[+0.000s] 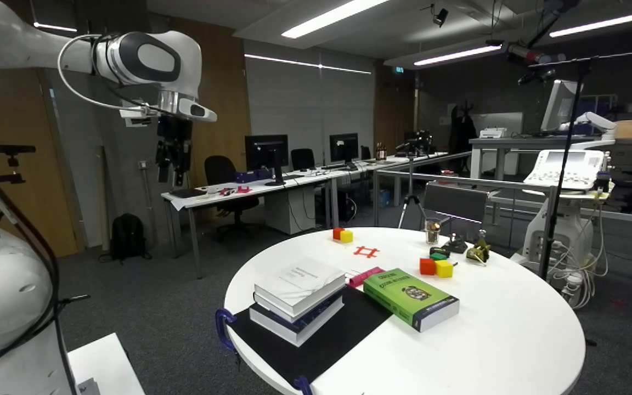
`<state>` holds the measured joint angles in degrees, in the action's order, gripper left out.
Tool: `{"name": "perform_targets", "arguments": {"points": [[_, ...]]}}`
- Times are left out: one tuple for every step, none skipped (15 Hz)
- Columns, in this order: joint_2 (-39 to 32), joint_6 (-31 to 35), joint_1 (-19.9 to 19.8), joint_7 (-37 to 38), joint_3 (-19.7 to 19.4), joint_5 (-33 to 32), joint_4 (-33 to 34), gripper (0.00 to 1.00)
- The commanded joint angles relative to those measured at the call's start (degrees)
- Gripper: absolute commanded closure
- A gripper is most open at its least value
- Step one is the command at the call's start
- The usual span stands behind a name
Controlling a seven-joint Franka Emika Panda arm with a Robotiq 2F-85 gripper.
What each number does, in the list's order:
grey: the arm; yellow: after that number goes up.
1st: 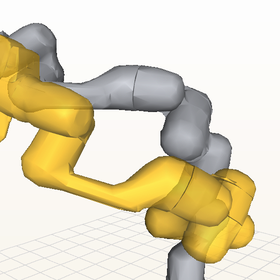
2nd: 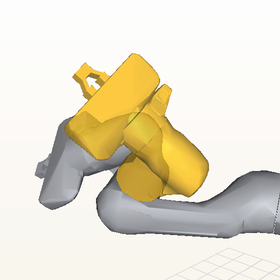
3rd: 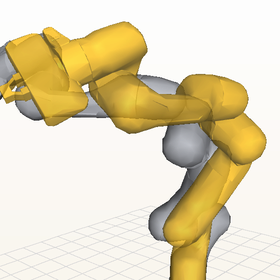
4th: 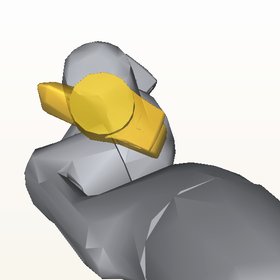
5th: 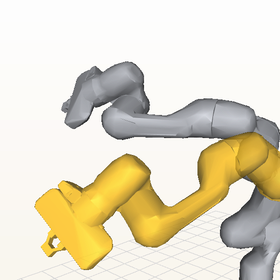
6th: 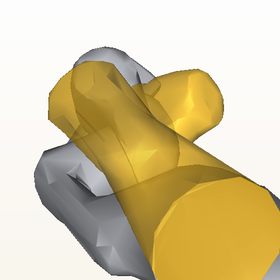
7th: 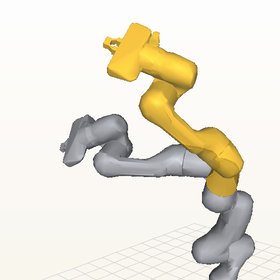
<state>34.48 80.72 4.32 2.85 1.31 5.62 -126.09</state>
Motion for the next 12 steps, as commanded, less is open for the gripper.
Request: {"name": "perform_targets", "arguments": {"points": [[-3.5,-0.1,-1.4,-6.1,-4.4,2.8,6.0,0.0],[-4.0,-0.1,-1.5,-7.9,-5.6,3.0,7.1,0.0],[-4.5,-0.1,-1.7,-9.7,-6.8,3.2,8.2,0.0],[-5.0,-0.2,-2.0,-11.2,-7.7,3.5,9.2,0.0],[-5.5,0.0,-2.3,-12.5,-8.7,3.9,10.3,0.0],[-6.1,0.2,-2.7,-13.6,-9.5,4.4,11.2,0.0],[-6.7,0.7,-3.0,-14.6,-10.3,5.0,12.0,0.0],[-7.3,1.0,-3.3,-15.2,-11.2,5.9,12.8,0.0],[-7.9,1.9,-3.6,-15.9,-11.9,7.0,13.4,0.0],[-8.6,2.0,-3.9,-16.5,-12.7,8.3,14.2,0.0],[-9.2,3.0,-4.3,-17.2,-13.4,9.6,14.5,0.0],[-10.1,3.4,-4.5,-17.9,-14.3,11.2,15.2,0.0]]}}
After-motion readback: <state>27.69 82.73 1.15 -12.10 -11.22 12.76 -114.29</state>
